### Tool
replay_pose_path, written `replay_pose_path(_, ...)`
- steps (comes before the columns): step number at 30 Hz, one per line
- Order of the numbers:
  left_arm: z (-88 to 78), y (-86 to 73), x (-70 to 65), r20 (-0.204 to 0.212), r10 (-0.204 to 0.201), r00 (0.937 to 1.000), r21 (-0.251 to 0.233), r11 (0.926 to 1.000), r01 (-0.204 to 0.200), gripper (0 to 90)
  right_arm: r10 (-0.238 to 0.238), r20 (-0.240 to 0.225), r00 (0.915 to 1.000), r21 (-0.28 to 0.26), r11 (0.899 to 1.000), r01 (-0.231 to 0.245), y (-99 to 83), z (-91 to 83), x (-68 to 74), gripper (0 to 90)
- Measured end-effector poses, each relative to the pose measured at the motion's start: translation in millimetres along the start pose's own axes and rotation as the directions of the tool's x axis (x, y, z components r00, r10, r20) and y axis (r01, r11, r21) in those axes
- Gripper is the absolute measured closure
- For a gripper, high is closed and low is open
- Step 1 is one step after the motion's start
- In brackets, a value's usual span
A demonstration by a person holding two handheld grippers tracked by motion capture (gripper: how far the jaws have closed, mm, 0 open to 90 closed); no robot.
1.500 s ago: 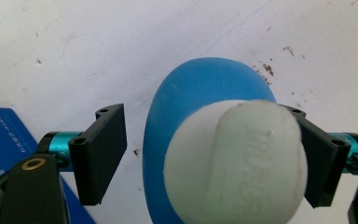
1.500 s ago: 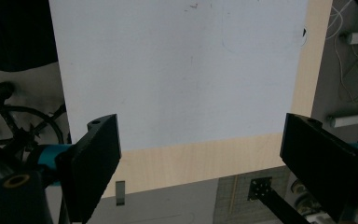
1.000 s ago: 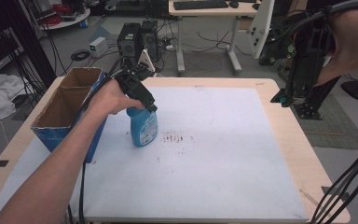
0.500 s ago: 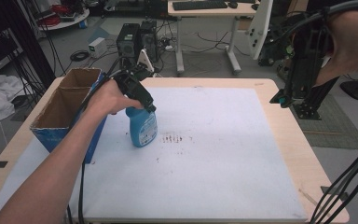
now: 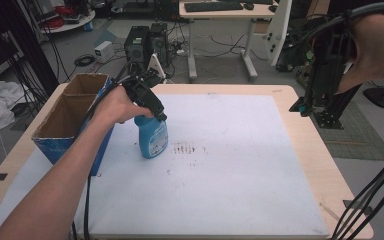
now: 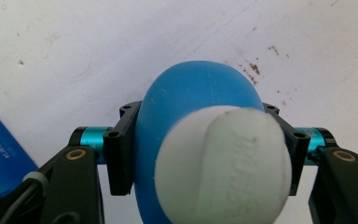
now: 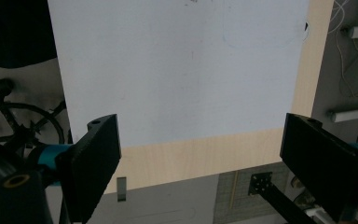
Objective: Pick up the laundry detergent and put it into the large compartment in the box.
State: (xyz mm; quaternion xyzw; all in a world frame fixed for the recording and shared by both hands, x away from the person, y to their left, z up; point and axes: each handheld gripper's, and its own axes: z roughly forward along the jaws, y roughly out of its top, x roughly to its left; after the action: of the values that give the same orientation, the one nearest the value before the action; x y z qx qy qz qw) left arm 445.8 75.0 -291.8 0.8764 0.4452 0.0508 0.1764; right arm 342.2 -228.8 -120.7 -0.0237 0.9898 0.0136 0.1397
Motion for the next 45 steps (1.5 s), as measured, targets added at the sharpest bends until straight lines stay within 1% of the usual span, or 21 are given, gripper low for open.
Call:
replay_pose_path(7,-2.5,2.8,0.0,-0.007,0.018,0.9998,0.038,0.9991,-0.018,38.2,0.001,0.002,1.0,0.0,1.0,-0.001,-0.8,-0.3,0.1,11.5)
replay_pose_path(9,-6.5,4.5,0.3,-0.011,0.013,0.9998,0.033,0.9994,-0.013,38.2,0.003,0.002,1.0,-0.001,1.0,-0.003,-0.8,-0.2,-0.2,11.5)
replay_pose_path(12,-17.3,8.3,0.7,-0.015,0.031,0.9994,0.038,0.9988,-0.03,38.2,0.002,0.002,1.0,-0.001,1.0,-0.002,-0.3,0.1,-0.7,11.5)
replay_pose_path(14,-26.9,10.9,-0.1,-0.021,0.027,0.9994,0.013,0.9996,-0.026,38.2,-0.001,0.003,1.0,-0.002,1.0,0.001,0.2,0.9,-1.0,11.4)
replay_pose_path(17,-43.9,16.7,-0.8,-0.027,0.046,0.9986,0.018,0.9988,-0.045,38.2,-0.004,0.001,1.0,-0.006,1.0,0.004,1.6,2.0,-1.1,11.5)
replay_pose_path(18,-43.9,16.7,-0.8,-0.027,0.046,0.9986,0.018,0.9988,-0.045,38.2,-0.004,0.001,1.0,-0.006,1.0,0.004,1.6,2.0,-1.1,11.5)
replay_pose_path(19,-56.8,21.3,-2.4,-0.03,0.058,0.9979,0.016,0.9982,-0.057,38.2,-0.01,0.0,1.0,-0.008,1.0,0.01,3.2,2.6,-1.3,11.5)
replay_pose_path(21,-69.2,25.4,-3.5,-0.029,0.061,0.9977,0.003,0.9981,-0.061,38.2,-0.01,-0.001,1.0,-0.009,1.0,0.01,3.4,2.5,-1.2,11.5)
replay_pose_path(25,-96.0,35.1,-4.8,-0.031,0.077,0.9966,0.006,0.9971,-0.076,38.1,-0.013,-0.001,0.9999,-0.008,1.0,0.013,4.1,2.6,-1.4,11.5)
replay_pose_path(27,-111.9,39.9,-8.1,-0.049,0.093,0.9944,-0.003,0.9956,-0.094,38.2,-0.012,0.0,0.9999,-0.007,1.0,0.012,4.0,2.7,-1.5,11.4)
replay_pose_path(29,-122.8,43.5,-10.6,-0.06,0.097,0.9935,-0.007,0.9952,-0.097,38.2,-0.01,0.0,0.9999,-0.01,1.0,0.01,3.6,2.0,-1.4,11.5)
replay_pose_path(31,-134.6,46.9,-9.8,-0.063,0.095,0.9935,-0.007,0.9954,-0.096,38.1,-0.013,0.001,0.9999,-0.014,1.0,0.013,3.0,1.0,-1.6,11.5)
replay_pose_path(32,-137.2,47.4,-9.5,-0.063,0.094,0.9936,-0.007,0.9955,-0.094,38.2,-0.01,0.001,0.9999,-0.014,1.0,0.01,2.6,0.5,-1.2,11.4)
replay_pose_path(36,-156.8,49.8,-6.5,-0.064,0.091,0.9938,-0.023,0.9955,-0.092,38.2,-0.01,0.003,0.9999,-0.019,1.0,0.01,1.5,-0.9,-1.6,11.5)
replay_pose_path(38,-168.0,50.1,-3.2,-0.067,0.078,0.9947,-0.037,0.9961,-0.08,38.2,-0.009,0.007,0.9999,-0.019,1.0,0.009,1.3,-1.3,-1.3,11.4)
replay_pose_path(39,-172.7,50.0,-1.7,-0.069,0.075,0.9948,-0.034,0.9964,-0.078,38.2,-0.009,0.008,0.9999,-0.021,1.0,0.009,1.2,-1.4,-1.2,11.4)
replay_pose_path(41,-176.2,49.6,-0.5,-0.071,0.07,0.995,-0.04,0.9965,-0.073,38.2,-0.01,0.008,0.9999,-0.022,1.0,0.01,1.0,-1.5,-1.4,11.4)
replay_pose_path(42,-184.7,47.4,3.8,-0.071,0.063,0.9955,-0.048,0.9967,-0.066,38.2,-0.01,0.009,0.9999,-0.022,1.0,0.01,0.9,-1.5,-1.6,11.5)
replay_pose_path(43,-189.4,45.3,6.9,-0.068,0.052,0.9963,-0.058,0.9967,-0.056,38.2,0.0,0.009,1.0,-0.02,1.0,0.001,0.3,-1.6,-1.3,11.5)
replay_pose_path(44,-193.0,43.2,10.0,-0.066,0.049,0.9966,-0.054,0.9971,-0.053,38.2,-0.011,0.013,0.9999,-0.024,1.0,0.012,0.1,-1.2,-2.3,11.5)
replay_pose_path(45,-195.9,40.7,12.8,-0.066,0.042,0.9969,-0.06,0.9971,-0.046,38.1,-0.01,0.014,0.9999,-0.021,1.0,0.01,0.4,-1.0,-2.2,11.5)
